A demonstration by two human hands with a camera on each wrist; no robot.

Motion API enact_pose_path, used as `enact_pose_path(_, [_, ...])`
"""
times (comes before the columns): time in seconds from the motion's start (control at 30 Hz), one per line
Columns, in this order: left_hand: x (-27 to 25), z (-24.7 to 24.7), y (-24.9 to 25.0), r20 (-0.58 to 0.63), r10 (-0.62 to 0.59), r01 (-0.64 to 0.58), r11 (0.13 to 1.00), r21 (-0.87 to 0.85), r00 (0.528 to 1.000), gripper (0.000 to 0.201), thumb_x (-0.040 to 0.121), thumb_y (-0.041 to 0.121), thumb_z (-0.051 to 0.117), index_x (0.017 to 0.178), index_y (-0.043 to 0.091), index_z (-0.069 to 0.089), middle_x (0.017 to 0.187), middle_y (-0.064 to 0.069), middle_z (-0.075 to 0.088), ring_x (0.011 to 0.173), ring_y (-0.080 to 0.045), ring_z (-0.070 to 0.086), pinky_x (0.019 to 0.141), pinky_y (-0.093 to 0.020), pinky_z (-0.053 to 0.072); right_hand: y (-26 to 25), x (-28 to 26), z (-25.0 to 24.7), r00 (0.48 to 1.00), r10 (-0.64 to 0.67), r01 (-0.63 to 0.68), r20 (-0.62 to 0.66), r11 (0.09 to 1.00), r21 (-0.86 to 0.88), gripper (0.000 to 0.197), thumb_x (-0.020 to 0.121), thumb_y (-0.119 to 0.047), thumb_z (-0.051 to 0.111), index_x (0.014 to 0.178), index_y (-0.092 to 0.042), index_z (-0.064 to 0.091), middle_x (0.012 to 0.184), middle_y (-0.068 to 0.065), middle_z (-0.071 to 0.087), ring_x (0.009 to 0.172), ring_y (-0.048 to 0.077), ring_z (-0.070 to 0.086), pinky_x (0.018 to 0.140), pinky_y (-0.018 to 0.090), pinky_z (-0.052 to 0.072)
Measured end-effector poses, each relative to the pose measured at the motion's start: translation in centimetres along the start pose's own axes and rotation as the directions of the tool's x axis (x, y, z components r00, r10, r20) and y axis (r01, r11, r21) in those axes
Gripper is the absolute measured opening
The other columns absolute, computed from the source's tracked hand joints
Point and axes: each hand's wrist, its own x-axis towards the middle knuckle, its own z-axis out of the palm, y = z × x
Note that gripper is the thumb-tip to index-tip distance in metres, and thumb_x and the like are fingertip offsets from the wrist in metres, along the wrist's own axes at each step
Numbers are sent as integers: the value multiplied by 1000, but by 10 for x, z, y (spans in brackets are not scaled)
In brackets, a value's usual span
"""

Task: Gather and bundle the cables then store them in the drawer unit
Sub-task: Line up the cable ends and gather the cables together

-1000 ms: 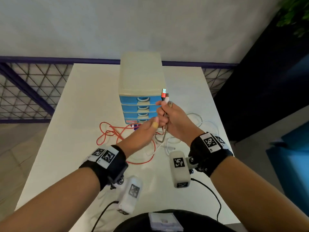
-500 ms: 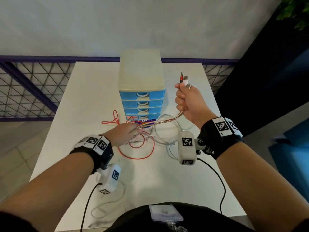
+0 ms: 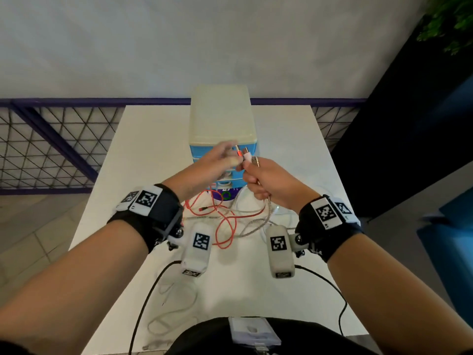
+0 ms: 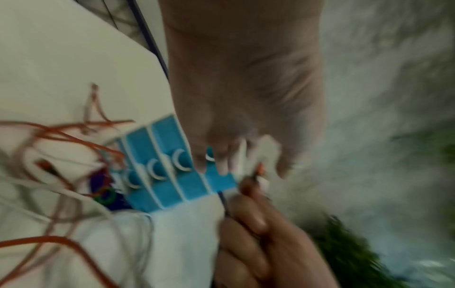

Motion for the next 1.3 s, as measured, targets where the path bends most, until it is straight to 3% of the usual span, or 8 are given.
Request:
enact_pose_path(0.37, [-10, 5, 0, -97, 261, -234, 946, 224, 960, 32, 102, 23, 35, 128, 23, 53, 119, 3, 66, 72, 2, 63, 71, -14, 49, -5, -3, 30, 982, 15, -34, 190, 995, 92, 23, 104, -17, 35, 83, -14, 42, 64, 0, 35, 46, 7, 28, 42, 17, 24])
enact_pose_path(0.47, [-8, 12, -7, -175, 158, -148, 987, 69, 972, 38, 101, 37, 31, 137, 25, 35, 117, 2, 59, 105, -10, 59, 97, -28, 47, -7, 3, 28, 998, -26, 17, 58, 987, 162, 32, 106, -23, 33, 77, -14, 43, 61, -1, 38, 45, 7, 34, 45, 20, 32])
enact_pose_path(0.7, [-11, 43, -13, 89, 54, -44, 993, -113, 995, 44, 101, 42, 27, 116, 15, 57, 103, -1, 71, 101, -12, 67, 101, -32, 45, -10, 4, 10, 908, -265, 216, -326, 960, -179, 25, 104, -22, 36, 93, -12, 57, 91, -1, 66, 89, 9, 62, 80, 15, 47])
enact_pose_path(0.87, [-8, 59, -17, 127, 22, 0, 985, -174, 992, 26, 102, 26, 33, 114, 9, 48, 79, -1, 53, 70, -11, 59, 93, -45, 46, 7, -1, -4, 984, -106, 103, -143, 994, -26, 45, 102, -45, 32, 99, -14, 64, 112, 7, 70, 66, 19, 62, 50, 28, 48])
enact_pose_path(0.93, [-6, 60, -17, 78, 20, -7, 986, -166, 997, 17, 102, 21, 33, 109, 15, 47, 73, 2, 45, 61, -10, 48, 77, -36, 50, 7, -1, -18, 998, -16, 26, -59, 983, 180, 59, 98, -57, 24, 104, -13, 63, 109, 4, 71, 80, 15, 66, 63, 27, 52])
enact_pose_path(1.07, [-6, 50, -13, -95, -52, 27, 969, -246, 994, 20, 103, 18, 29, 90, 14, 44, 72, -1, 44, 56, -12, 42, 66, -29, 52, 39, 18, -46, 932, 114, -174, -344, 973, -151, 37, 101, -32, 41, 101, -4, 65, 102, 13, 68, 75, 19, 65, 67, 25, 49])
enact_pose_path(1.17, [-7, 41, -14, -134, -115, 62, 936, -346, 984, 21, 103, 18, 29, 89, 12, 43, 71, -3, 43, 55, -14, 41, 66, -32, 54, 86, 31, -53, 940, 140, -336, -310, 521, -784, 26, 93, -7, 46, 105, 0, 68, 113, 17, 66, 101, 31, 63, 88, 34, 51])
enact_pose_path(1.3, [-14, 35, -17, -136, -168, 110, 927, -358, 976, 20, 103, 21, 30, 94, 10, 44, 71, -3, 45, 56, -14, 44, 65, -31, 55, 132, 24, -34, 948, 206, -287, -241, 236, -928, 27, 90, -11, 49, 115, -14, 61, 120, 9, 57, 109, 31, 59, 90, 37, 48])
